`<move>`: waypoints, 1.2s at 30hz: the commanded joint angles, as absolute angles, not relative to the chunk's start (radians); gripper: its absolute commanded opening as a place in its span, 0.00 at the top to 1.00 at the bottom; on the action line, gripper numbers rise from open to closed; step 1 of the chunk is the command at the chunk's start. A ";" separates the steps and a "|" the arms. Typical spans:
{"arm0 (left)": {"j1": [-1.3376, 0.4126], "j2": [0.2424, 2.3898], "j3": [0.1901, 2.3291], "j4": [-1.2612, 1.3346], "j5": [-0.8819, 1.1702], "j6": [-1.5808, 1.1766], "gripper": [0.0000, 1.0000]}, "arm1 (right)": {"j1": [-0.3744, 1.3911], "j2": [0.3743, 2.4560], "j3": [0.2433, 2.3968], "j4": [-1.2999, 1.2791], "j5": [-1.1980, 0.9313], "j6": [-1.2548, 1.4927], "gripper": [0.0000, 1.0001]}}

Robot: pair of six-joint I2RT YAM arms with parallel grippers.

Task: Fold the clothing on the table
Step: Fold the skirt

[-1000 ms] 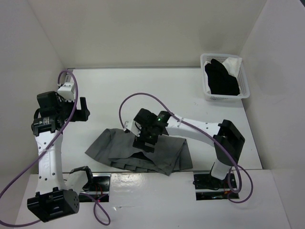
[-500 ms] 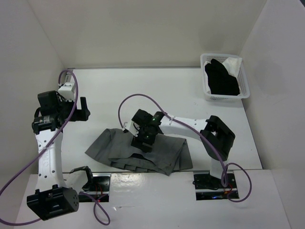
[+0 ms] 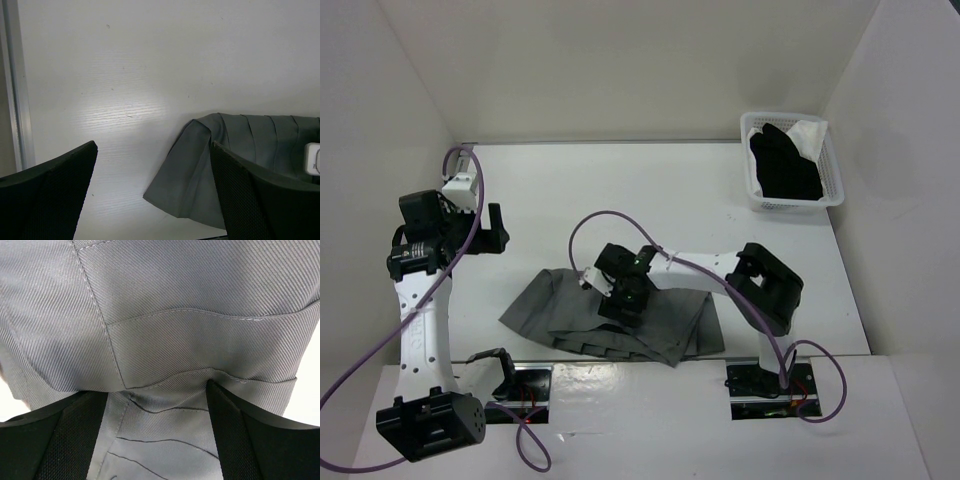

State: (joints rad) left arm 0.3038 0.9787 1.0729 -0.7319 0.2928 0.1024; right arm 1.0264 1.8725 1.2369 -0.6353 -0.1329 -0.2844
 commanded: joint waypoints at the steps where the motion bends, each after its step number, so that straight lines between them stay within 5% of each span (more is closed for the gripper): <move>1: 0.310 0.986 1.077 -0.703 0.301 0.109 0.01 | 1.028 1.937 1.223 -0.597 0.003 -0.296 0.17; 25: 0.310 1.141 1.126 -0.673 0.345 0.109 0.01 | 0.667 2.118 1.643 -0.396 0.253 -0.833 0.17; 31: 0.258 1.283 1.239 -0.695 0.411 0.141 0.01 | 0.638 2.050 1.914 -0.671 -0.001 -0.661 0.14; 36: 0.160 1.451 1.357 -0.629 0.411 0.121 0.01 | 0.534 1.850 1.935 -0.792 -0.245 -0.588 0.11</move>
State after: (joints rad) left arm 0.2070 1.3834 1.2839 -0.6876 0.3679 0.1234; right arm 0.6014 2.0243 1.8912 -0.6716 -0.0601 -0.6617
